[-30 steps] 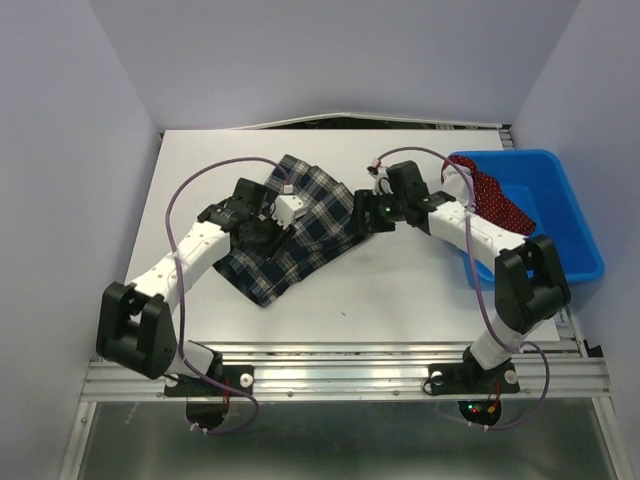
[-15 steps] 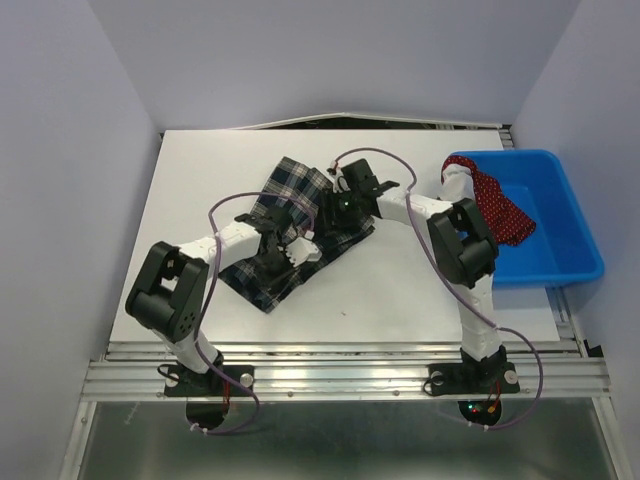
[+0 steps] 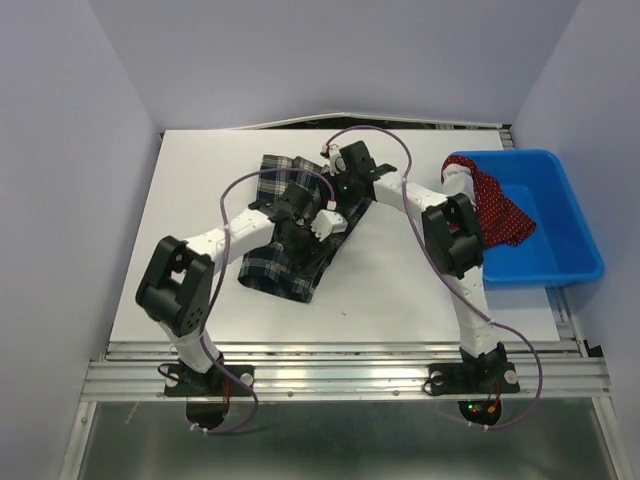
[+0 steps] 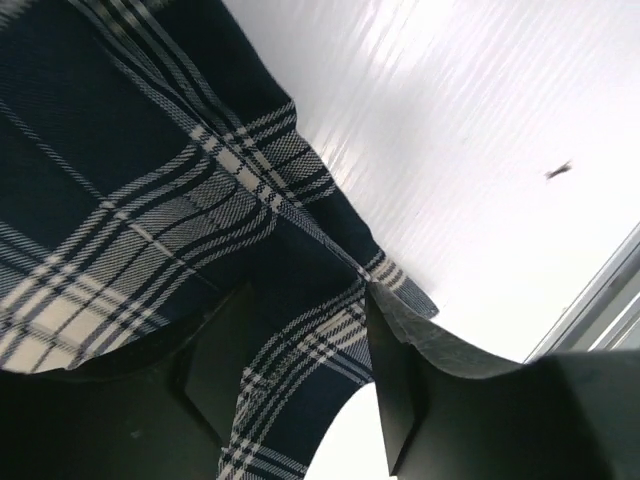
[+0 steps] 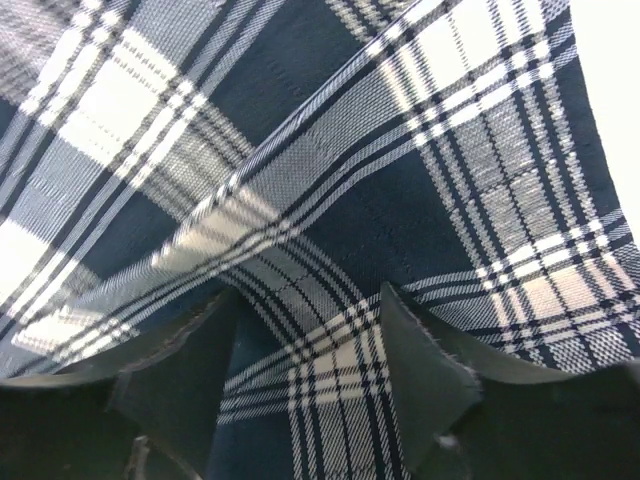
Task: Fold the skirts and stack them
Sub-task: Fold the skirt
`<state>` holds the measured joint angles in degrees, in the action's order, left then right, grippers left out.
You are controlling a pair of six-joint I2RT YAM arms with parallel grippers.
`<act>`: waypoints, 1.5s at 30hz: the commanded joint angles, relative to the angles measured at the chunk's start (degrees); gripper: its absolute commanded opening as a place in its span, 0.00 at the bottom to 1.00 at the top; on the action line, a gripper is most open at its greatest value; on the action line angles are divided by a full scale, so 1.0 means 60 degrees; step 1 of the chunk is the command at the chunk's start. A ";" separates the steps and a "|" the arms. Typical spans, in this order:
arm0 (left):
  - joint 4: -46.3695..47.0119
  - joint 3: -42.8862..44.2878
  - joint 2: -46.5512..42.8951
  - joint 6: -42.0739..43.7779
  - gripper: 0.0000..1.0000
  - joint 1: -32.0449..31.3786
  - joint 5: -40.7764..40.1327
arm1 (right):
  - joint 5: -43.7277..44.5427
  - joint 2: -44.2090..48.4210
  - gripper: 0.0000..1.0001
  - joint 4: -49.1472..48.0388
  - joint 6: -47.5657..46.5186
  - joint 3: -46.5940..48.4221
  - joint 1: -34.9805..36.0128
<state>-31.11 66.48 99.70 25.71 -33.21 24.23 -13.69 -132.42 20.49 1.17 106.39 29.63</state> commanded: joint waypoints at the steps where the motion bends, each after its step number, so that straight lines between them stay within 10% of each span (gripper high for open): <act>1: 0.0600 0.0347 -0.2345 -0.0038 0.71 0.0100 0.0254 | -0.1566 0.1340 0.69 0.0598 -0.0768 0.0725 -0.0104; 7: 0.0923 -0.1335 -0.5788 -0.0067 0.69 0.2601 0.1131 | -0.4992 0.3040 0.76 -0.1240 0.2754 -0.1190 0.0216; 14: 0.0981 -0.1690 -0.5806 -0.0389 0.72 0.6398 0.3740 | -0.6052 0.2913 0.74 -0.5649 0.6907 -0.3507 0.1462; 28: -0.0499 -0.2285 -0.4996 0.7128 0.99 0.7410 0.1500 | -0.5233 -0.1072 0.66 -0.4971 0.5827 -0.3727 0.2373; 36: 0.4484 -0.6870 -0.7825 1.1881 0.98 0.7410 0.1172 | -0.5701 -0.0884 0.60 -0.3873 0.4714 -0.3378 0.1800; 45: 0.7436 -0.9115 -0.7609 1.3424 0.98 0.6577 0.2232 | -0.5994 -0.0913 0.49 -0.3444 0.4639 -0.3375 0.1800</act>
<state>0.47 14.00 52.86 100.73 8.54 34.79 -54.22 -134.93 -9.17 33.41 88.01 40.93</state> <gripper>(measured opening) 0.985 0.491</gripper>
